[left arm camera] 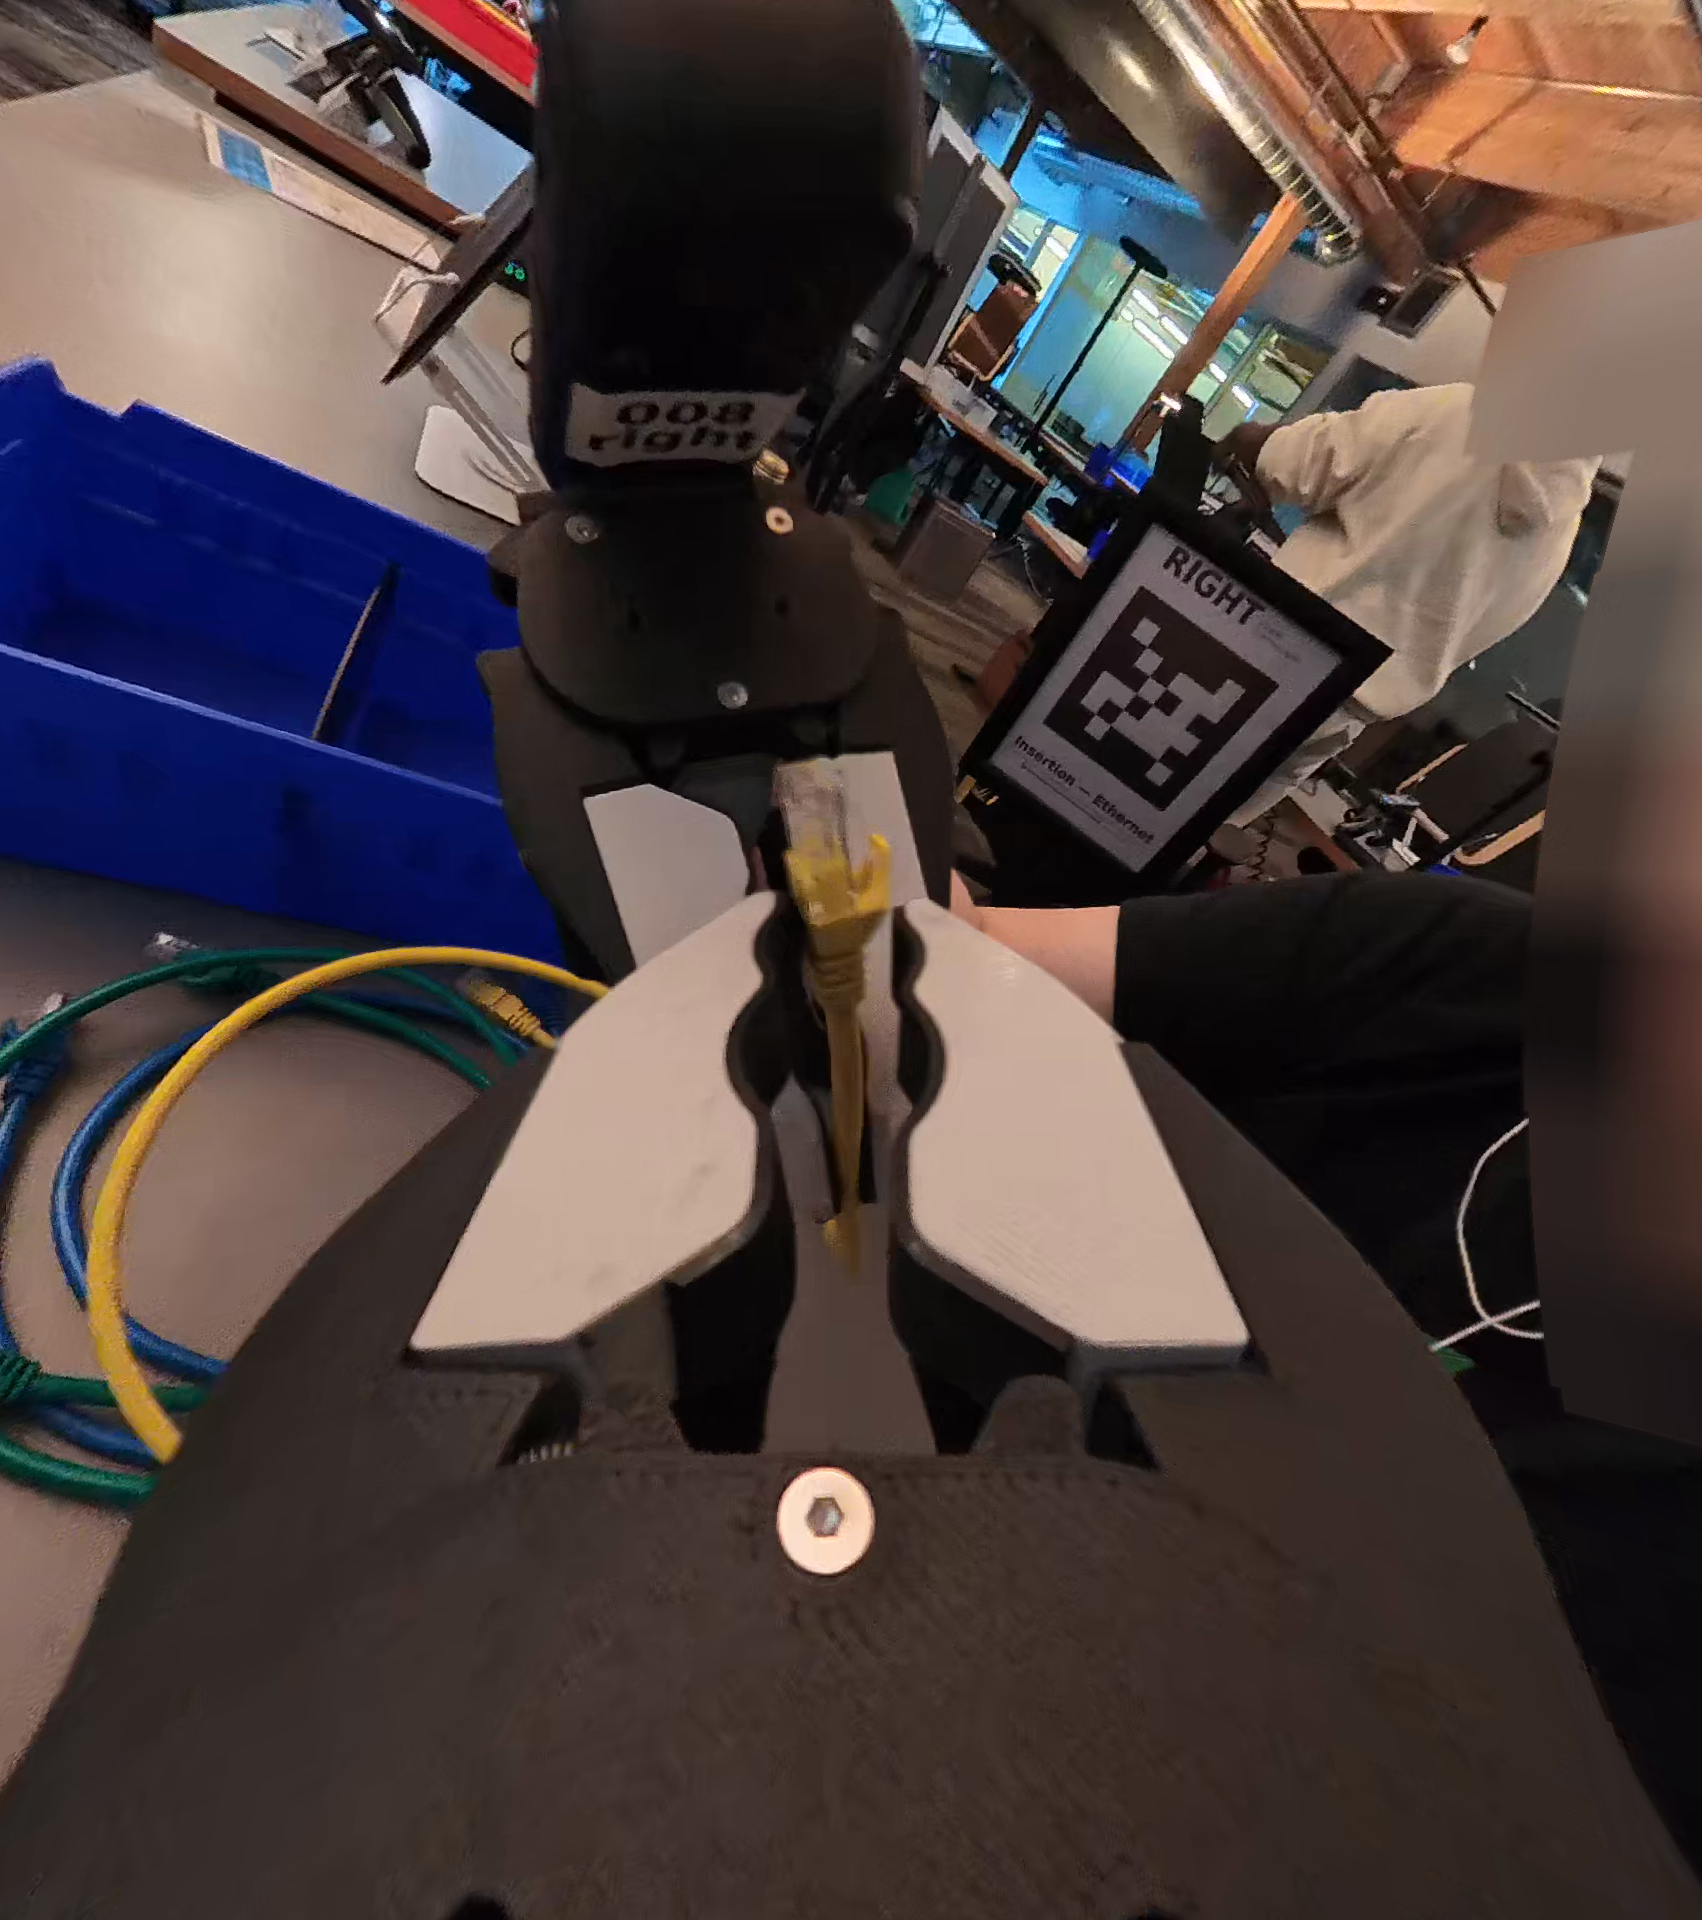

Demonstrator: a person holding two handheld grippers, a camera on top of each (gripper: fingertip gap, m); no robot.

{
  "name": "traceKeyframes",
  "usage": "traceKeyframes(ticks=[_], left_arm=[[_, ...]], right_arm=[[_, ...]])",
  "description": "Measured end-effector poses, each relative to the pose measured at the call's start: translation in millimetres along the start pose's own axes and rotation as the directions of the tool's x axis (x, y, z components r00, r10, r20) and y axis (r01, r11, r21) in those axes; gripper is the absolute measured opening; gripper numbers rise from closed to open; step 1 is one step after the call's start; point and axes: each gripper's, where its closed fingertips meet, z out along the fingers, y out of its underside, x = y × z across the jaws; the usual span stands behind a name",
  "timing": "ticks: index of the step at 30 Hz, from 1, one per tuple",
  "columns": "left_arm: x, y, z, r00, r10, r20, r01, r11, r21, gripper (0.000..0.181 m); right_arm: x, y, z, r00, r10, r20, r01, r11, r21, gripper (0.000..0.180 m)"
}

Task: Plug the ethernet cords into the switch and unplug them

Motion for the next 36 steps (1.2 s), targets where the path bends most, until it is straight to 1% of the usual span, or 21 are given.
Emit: traceKeyframes(ticks=[3,5,7,8,10,11,12,13,14,15,16,17,19,22,24,26,28,29,30,34,36], left_arm=[[-12,0,-2,0.997,-0.012,0.072,0.012,1.000,-0.001,0.014],[-24,-7,-8,0.985,0.000,0.170,-0.007,0.999,0.038,0.013],[-35,-20,-23,0.963,-0.025,0.268,-0.008,0.993,0.119,0.013],[-39,-26,-32,0.948,-0.044,0.315,-0.008,0.987,0.163,0.012],[-40,-39,-50,0.935,-0.082,0.345,-0.012,0.965,0.261,0.012],[-40,-43,-58,0.931,-0.110,0.348,-0.002,0.952,0.306,0.012],[-39,-47,-65,0.929,-0.132,0.346,0.006,0.939,0.344,0.012],[-39,-50,-71,0.929,-0.147,0.340,0.011,0.929,0.371,0.012],[-39,-51,-76,0.928,-0.155,0.339,0.016,0.925,0.380,0.012],[-41,-50,-80,0.924,-0.162,0.348,0.019,0.925,0.379,0.012],[-43,-49,-85,0.917,-0.167,0.362,0.017,0.924,0.382,0.012],[-45,-50,-91,0.910,-0.175,0.376,0.015,0.919,0.394,0.012],[-45,-51,-102,0.907,-0.191,0.377,0.020,0.911,0.413,0.012],[-40,-55,-114,0.911,-0.212,0.354,0.031,0.890,0.454,0.012],[-35,-58,-118,0.918,-0.223,0.328,0.041,0.876,0.481,0.012],[-30,-61,-116,0.929,-0.226,0.292,0.053,0.865,0.500,0.012],[-26,-64,-110,0.936,-0.229,0.267,0.063,0.856,0.514,0.012],[-26,-64,-107,0.937,-0.227,0.266,0.061,0.855,0.515,0.012],[-27,-64,-103,0.936,-0.225,0.272,0.056,0.855,0.516,0.012],[-26,-68,-91,0.937,-0.199,0.289,0.015,0.846,0.533,0.012],[-27,-68,-83,0.935,-0.191,0.298,0.007,0.851,0.524,0.011]], right_arm=[[10,2,-1,0.998,0.001,-0.064,-0.002,1.000,-0.013,0.007],[21,0,-6,0.989,0.006,-0.147,-0.007,1.000,-0.007,0.008],[35,-14,-19,0.956,-0.020,-0.292,0.036,0.998,0.050,0.015],[43,-25,-31,0.911,-0.041,-0.410,0.079,0.994,0.076,0.020],[43,-55,-57,0.760,-0.143,-0.634,0.274,0.955,0.113,0.023],[24,-71,-57,0.719,-0.229,-0.656,0.405,0.905,0.128,0.023],[2,-85,-50,0.702,-0.292,-0.650,0.509,0.843,0.171,0.023],[-16,-96,-41,0.701,-0.308,-0.643,0.568,0.787,0.242,0.021],[-23,-104,-29,0.723,-0.266,-0.638,0.560,0.767,0.315,0.008],[-20,-104,-12,0.766,-0.192,-0.613,0.482,0.803,0.350,0.003],[-13,-98,10,0.802,-0.132,-0.582,0.393,0.851,0.349,0.004],[-6,-94,30,0.817,-0.092,-0.570,0.337,0.877,0.342,0.004],[6,-85,63,0.810,-0.065,-0.583,0.318,0.885,0.342,0.003],[31,-68,98,0.701,-0.091,-0.707,0.407,0.865,0.293,0.003],[51,-56,110,0.588,-0.110,-0.801,0.484,0.841,0.240,0.006],[78,-49,99,0.399,-0.108,-0.911,0.568,0.809,0.153,0.018],[93,-51,73,0.211,-0.100,-0.972,0.654,0.754,0.065,0.021],[95,-55,57,0.148,-0.071,-0.986,0.689,0.722,0.051,0.021],[92,-62,39,0.112,-0.026,-0.993,0.721,0.690,0.063,0.021],[61,-85,-24,0.125,0.130,-0.984,0.813,0.555,0.177,0.021],[49,-90,-45,0.164,0.161,-0.973,0.822,0.523,0.225,0.023]])
